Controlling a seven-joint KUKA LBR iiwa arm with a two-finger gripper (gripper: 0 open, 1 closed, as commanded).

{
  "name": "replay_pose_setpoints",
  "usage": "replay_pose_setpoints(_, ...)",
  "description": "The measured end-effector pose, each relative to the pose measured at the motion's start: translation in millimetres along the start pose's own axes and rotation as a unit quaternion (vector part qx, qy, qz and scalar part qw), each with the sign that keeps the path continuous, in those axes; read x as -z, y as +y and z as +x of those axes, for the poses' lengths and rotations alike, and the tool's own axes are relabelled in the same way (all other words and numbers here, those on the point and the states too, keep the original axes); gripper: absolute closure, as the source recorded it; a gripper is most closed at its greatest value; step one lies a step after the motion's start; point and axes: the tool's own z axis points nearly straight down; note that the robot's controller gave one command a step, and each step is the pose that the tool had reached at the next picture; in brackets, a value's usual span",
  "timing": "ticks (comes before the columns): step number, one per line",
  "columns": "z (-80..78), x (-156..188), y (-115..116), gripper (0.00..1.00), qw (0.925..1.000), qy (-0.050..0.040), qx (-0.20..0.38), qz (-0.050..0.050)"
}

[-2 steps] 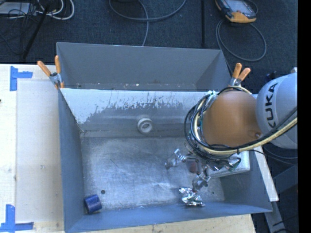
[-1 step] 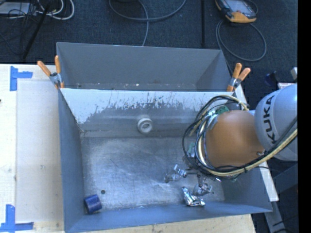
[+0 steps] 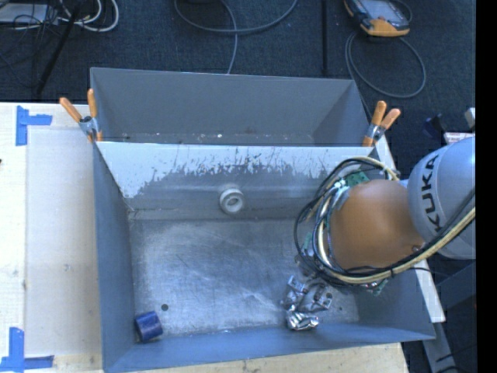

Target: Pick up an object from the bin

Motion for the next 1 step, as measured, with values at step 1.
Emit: replay_pose_setpoints(1,6.5,153.4,-55.7,1.00,0.9998,0.0029,0.017,-0.003)
